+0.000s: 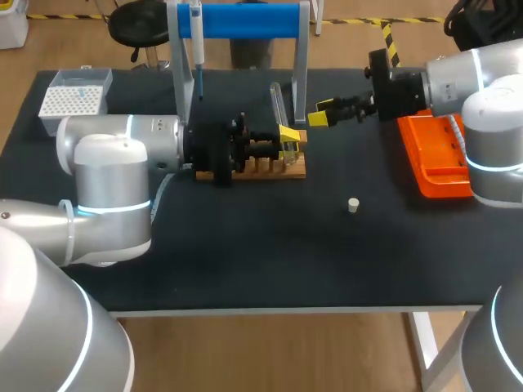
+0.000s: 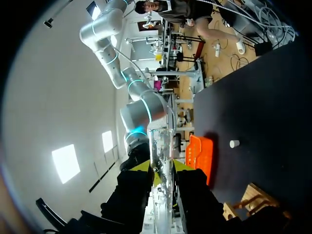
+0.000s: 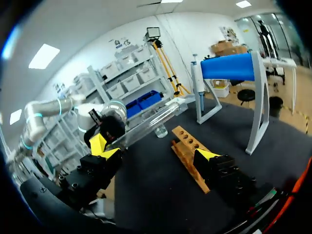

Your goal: Invert the test tube, pick up the pipette, mount the tip to pipette, aspirate from beaker and dispense into the tube, eject the tip, return the pipette, and cap with the stopper.

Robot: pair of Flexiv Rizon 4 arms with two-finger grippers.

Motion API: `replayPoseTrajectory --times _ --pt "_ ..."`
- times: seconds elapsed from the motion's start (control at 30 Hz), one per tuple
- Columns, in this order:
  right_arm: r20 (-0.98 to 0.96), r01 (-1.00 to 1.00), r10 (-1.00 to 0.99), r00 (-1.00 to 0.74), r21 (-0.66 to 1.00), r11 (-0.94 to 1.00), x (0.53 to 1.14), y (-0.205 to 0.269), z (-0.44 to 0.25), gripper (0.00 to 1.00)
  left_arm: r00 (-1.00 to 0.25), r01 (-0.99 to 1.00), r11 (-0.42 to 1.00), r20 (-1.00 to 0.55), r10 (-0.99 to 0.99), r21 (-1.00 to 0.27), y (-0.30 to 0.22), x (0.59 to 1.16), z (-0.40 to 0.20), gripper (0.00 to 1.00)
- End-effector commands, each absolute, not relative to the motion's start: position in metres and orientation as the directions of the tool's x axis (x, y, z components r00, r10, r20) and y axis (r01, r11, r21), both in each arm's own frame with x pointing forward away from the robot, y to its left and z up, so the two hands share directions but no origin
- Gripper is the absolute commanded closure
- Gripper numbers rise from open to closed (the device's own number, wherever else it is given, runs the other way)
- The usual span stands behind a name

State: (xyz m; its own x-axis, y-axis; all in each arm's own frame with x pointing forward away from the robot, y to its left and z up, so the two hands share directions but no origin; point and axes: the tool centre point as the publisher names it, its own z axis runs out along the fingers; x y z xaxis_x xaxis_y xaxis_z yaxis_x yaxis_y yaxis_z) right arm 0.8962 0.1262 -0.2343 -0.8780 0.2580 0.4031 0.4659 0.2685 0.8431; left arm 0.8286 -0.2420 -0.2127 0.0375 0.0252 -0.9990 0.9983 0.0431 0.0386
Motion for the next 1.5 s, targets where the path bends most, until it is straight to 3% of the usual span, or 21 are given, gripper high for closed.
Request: replayPoseTrajectory --times 0.03,0.13,0.43,0.6,0.7,1.2,1.3,1.5 --pt "0.252 0.306 0.203 -0.946 0.901 0.308 0.893 0.122 -0.240 0.00 0.039 0.998 0.044 -0.999 0.024 0.040 -0.242 0.828 -0.213 1.00" --pt "0.166 0.233 0.217 -0.962 0.913 0.335 0.891 0.121 -0.245 0.00 0.039 0.998 0.044 -0.999 0.024 0.040 -0.242 0.828 -0.213 1.00" --pt "0.166 0.233 0.217 -0.962 0.913 0.335 0.891 0.121 -0.245 0.00 0.039 0.998 0.044 -0.999 0.024 0.040 -0.242 0.828 -0.213 1.00" --pt "0.166 0.233 0.217 -0.962 0.913 0.335 0.891 0.121 -0.245 0.00 -0.333 0.942 -0.030 -0.943 0.012 -0.333 -0.229 0.842 -0.194 1.00" --pt "0.166 0.233 0.217 -0.962 0.913 0.335 0.891 0.121 -0.245 0.00 -0.615 0.788 -0.003 -0.788 0.034 -0.616 -0.226 0.847 -0.182 1.00" --pt "0.166 0.233 0.217 -0.962 0.913 0.335 0.891 0.121 -0.245 0.00 -0.642 0.766 0.010 -0.765 0.043 -0.642 -0.226 0.848 -0.174 1.00" --pt "0.166 0.233 0.217 -0.962 0.913 0.335 0.891 0.121 -0.245 0.00 -0.765 0.642 -0.009 -0.641 0.065 -0.767 -0.220 0.859 -0.169 1.00" --pt "0.166 0.233 0.217 -0.962 0.913 0.335 0.891 0.121 -0.245 0.00 -0.895 0.444 0.003 -0.444 0.033 -0.896 -0.214 0.882 -0.152 1.00"
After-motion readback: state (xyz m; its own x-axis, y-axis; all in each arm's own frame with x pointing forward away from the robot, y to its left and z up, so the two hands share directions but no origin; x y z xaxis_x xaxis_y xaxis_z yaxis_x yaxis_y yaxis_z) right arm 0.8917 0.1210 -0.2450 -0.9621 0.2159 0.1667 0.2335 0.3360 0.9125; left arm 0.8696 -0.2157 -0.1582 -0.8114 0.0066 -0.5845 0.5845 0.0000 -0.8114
